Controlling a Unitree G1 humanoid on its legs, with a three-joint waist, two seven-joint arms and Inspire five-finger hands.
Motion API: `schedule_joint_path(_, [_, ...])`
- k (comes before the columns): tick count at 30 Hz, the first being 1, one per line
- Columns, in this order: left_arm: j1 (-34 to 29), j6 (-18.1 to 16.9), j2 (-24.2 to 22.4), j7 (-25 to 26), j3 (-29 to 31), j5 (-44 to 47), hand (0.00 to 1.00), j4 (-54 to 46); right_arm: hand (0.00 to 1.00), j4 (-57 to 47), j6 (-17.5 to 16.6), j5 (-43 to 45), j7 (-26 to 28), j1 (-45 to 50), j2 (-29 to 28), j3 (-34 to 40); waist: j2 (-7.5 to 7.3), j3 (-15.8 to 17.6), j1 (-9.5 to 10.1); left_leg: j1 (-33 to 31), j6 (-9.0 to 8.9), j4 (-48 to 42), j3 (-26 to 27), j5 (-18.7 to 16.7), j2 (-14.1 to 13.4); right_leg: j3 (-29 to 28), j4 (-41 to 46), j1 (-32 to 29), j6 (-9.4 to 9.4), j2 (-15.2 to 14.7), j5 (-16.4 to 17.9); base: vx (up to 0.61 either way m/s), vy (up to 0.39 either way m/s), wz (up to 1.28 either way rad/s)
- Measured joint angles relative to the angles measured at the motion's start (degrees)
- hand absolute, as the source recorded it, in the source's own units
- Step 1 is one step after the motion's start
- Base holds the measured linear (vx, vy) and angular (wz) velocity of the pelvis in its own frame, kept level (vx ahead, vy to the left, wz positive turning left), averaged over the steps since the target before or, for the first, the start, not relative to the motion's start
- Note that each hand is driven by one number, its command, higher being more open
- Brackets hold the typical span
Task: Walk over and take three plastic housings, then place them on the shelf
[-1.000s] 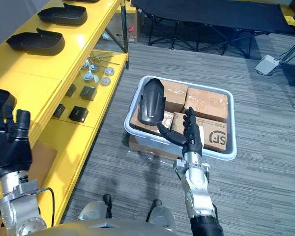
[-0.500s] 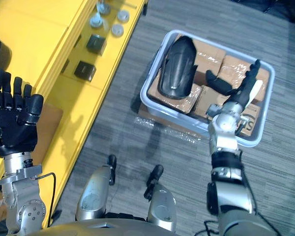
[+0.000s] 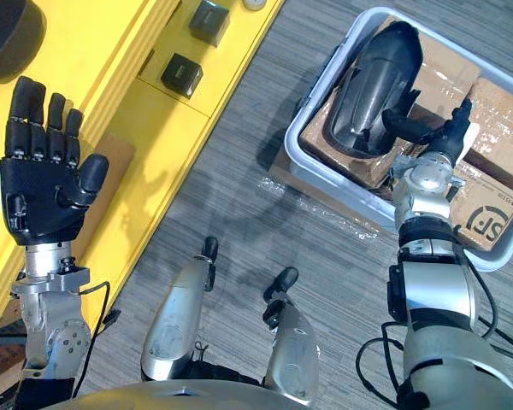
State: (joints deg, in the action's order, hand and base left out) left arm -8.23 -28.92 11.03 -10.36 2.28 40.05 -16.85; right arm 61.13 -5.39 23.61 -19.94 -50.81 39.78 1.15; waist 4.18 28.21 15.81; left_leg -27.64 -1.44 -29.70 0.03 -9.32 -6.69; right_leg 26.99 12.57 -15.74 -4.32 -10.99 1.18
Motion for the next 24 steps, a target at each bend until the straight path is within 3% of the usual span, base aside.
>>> schedule_joint_path(5, [1.32,1.62,0.37,0.51,-3.23,0.19,1.00,8.14,1.00,0.17,0.99,0.33,1.95,-2.67,1.77,-1.90,0.57,0.66,0.41,-2.38,-0.61,0.77,-0.98,1.41,0.02,1.20,2.68,-3.31,0.58,-0.60,1.46,-0.04,-0.039,0.09])
schedule_joint_path(6, [2.04,2.70,0.32,0.84,-3.41,0.60,1.00,10.95,0.00,1.34,1.92,0.33,2.10,-4.09,2.13,-1.96,0.65,1.40,0.47,-2.39,-0.75,1.24,-1.13,1.87,0.03,1.38,3.52,-3.74,0.93,-0.78,1.83,-0.02,-0.063,0.08])
schedule_joint_path(10, [1.66,3.11,0.24,0.19,-3.43,5.38,1.00,13.94,0.00,2.75,3.00,0.24,2.97,-5.14,4.42,-1.92,0.46,1.58,1.32,-3.04,-1.34,2.06,-1.79,2.54,0.00,2.56,5.75,-5.25,1.51,-1.31,2.98,0.00,-0.059,0.07])
schedule_joint_path(12, [1.43,2.74,0.59,-1.49,-3.76,8.49,1.00,12.83,0.00,5.02,4.80,-0.26,4.06,-6.31,6.35,-1.69,0.47,1.59,1.21,-2.97,-1.62,2.20,-2.30,2.76,0.09,3.02,6.80,-5.32,1.64,-1.55,3.70,-0.01,-0.043,0.11])
schedule_joint_path(17, [1.64,2.81,1.05,-2.79,-3.87,10.59,1.00,12.50,0.00,6.81,5.38,-1.19,5.84,-5.96,7.57,0.64,0.68,1.81,0.71,-2.61,-2.12,3.60,-2.96,3.83,0.32,3.75,8.03,-5.64,2.24,-1.95,4.62,-0.02,-0.026,0.09])
schedule_joint_path(20, [1.33,3.27,1.01,-8.71,-3.23,13.66,1.00,8.65,0.00,7.65,5.88,-3.48,6.22,-5.51,7.53,2.41,0.58,2.01,0.98,-1.55,-2.63,4.71,-3.23,4.43,0.06,3.80,9.00,-5.51,2.75,-1.83,5.28,0.00,-0.072,0.02])
schedule_joint_path(21, [1.69,2.89,1.03,-11.78,-2.34,13.66,1.00,3.28,0.00,7.77,5.88,-4.78,6.46,-5.06,7.43,2.84,0.63,2.04,1.24,-0.93,-2.84,5.13,-3.43,4.62,0.01,3.91,9.39,-5.15,2.98,-1.81,5.60,-0.01,-0.062,-0.01])
schedule_joint_path(24, [4.50,-0.45,1.16,-17.54,0.08,13.24,1.00,-6.86,0.00,7.74,6.17,-5.09,7.35,-5.21,6.25,3.09,1.10,1.88,1.15,0.62,-3.07,6.11,-4.60,4.85,0.11,3.67,9.37,-4.20,3.07,-1.63,5.76,0.00,-0.040,-0.07])
